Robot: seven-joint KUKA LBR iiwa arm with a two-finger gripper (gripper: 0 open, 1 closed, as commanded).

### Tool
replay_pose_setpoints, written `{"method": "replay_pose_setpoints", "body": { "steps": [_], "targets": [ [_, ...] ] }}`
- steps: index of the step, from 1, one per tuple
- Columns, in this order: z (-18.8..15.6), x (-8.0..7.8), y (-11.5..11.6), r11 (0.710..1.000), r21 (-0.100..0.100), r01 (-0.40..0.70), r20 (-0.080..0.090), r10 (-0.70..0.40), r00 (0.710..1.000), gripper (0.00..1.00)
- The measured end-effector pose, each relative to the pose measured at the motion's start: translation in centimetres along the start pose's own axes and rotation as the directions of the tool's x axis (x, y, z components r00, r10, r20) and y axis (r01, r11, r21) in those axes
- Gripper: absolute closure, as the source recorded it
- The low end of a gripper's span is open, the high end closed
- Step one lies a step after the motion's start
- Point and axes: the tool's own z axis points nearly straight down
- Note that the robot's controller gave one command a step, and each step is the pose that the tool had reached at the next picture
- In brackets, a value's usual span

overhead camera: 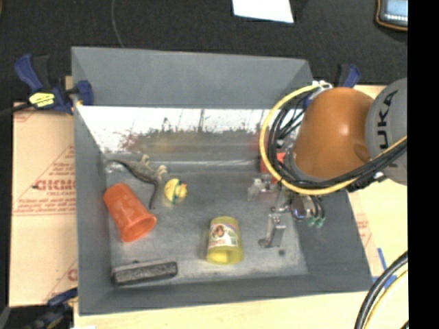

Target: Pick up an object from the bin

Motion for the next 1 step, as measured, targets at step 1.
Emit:
{"method": "replay_pose_setpoints", "body": {
  "steps": [1],
  "targets": [
    [10.54,-0.42,4.05,0.919,0.0,0.393,0.003,-0.393,0.919,0.0]
  ]
}}
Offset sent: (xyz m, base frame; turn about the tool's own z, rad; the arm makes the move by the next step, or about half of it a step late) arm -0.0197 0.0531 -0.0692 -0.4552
